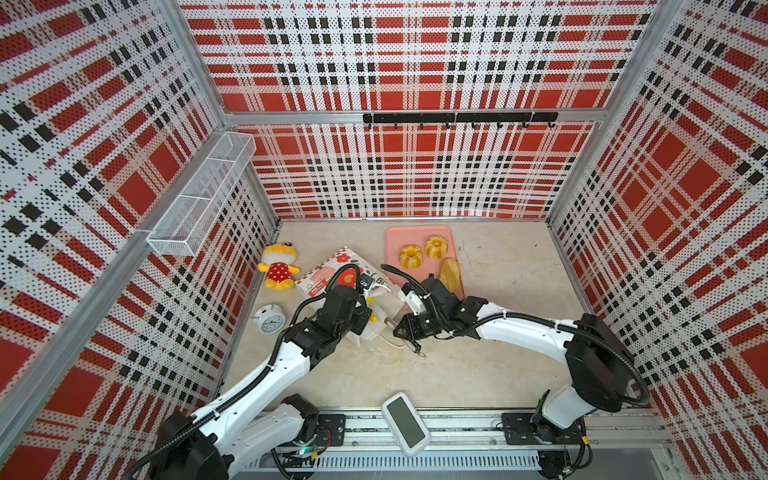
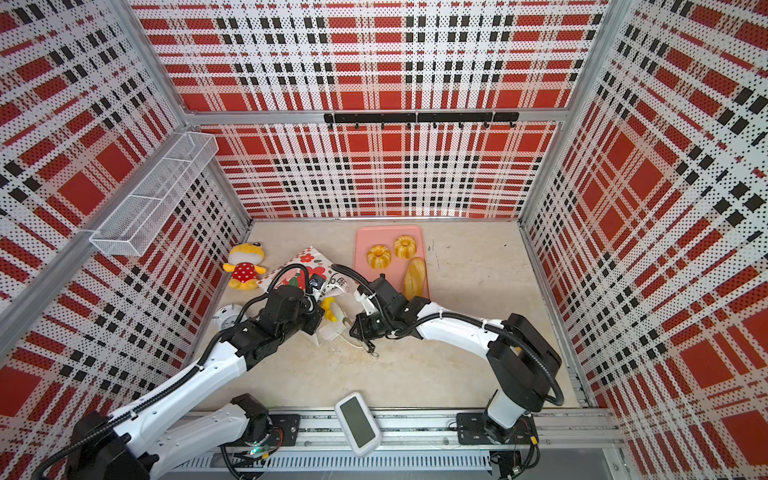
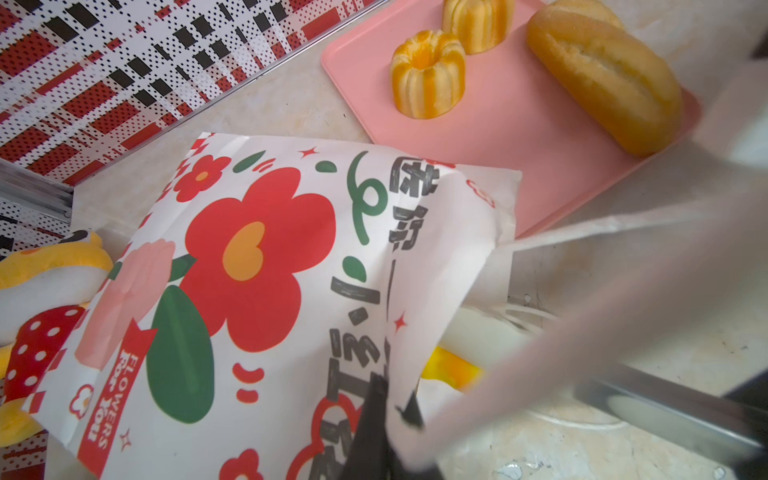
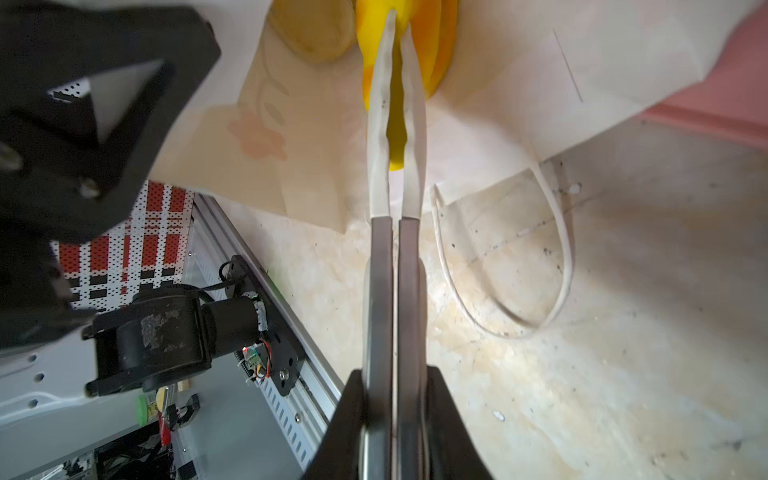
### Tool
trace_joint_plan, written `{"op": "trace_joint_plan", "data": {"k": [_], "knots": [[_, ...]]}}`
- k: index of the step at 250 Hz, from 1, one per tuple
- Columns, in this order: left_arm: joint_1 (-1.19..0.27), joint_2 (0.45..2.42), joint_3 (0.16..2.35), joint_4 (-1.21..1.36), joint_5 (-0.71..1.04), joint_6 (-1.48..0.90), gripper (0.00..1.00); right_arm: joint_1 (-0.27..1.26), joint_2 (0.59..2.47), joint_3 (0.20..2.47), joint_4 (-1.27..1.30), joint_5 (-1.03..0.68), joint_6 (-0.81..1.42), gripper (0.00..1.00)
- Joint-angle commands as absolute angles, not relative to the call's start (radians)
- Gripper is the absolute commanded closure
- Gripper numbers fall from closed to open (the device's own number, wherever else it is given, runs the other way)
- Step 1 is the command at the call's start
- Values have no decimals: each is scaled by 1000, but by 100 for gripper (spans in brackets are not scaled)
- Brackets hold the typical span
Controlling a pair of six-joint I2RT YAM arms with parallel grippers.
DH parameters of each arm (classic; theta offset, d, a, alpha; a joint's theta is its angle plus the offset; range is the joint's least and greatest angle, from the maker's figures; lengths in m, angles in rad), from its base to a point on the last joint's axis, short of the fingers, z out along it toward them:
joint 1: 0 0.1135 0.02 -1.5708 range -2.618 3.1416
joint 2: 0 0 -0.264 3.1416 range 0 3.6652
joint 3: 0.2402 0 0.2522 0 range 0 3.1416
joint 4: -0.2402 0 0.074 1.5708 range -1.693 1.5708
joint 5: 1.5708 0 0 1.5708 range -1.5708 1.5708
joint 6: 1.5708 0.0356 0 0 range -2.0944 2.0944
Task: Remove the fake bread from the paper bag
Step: 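Pull the yellow striped bread out of the bag with the right gripper's tongs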
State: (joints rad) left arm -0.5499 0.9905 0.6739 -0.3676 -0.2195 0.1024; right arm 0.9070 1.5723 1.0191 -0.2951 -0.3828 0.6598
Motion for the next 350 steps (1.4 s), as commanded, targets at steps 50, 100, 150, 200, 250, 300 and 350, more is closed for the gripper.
{"op": "trace_joint_plan", "data": {"k": [50,100,150,200,250,300,350], "knots": [[-479,983,693,-361,-205,60,100,947,1219,775,-219,-374,794,100],[-467,972,690,-354,-227,46,100,959,929,590,-192,-323,938,100],[-459,964,692,-361,-231,41,100,939,774,632,-397,-209,963,100],[-460,917,682,-369,-236,35,100,779,918,773,-425,-256,919,100],[-477,860,663,-382,-265,49,100,649,1014,736,-203,-298,1036,100],[-488,855,666,-389,-273,56,100,637,1188,731,-25,-332,1077,100],[-496,842,664,-397,-280,60,100,637,1284,728,52,-305,1110,100]]}}
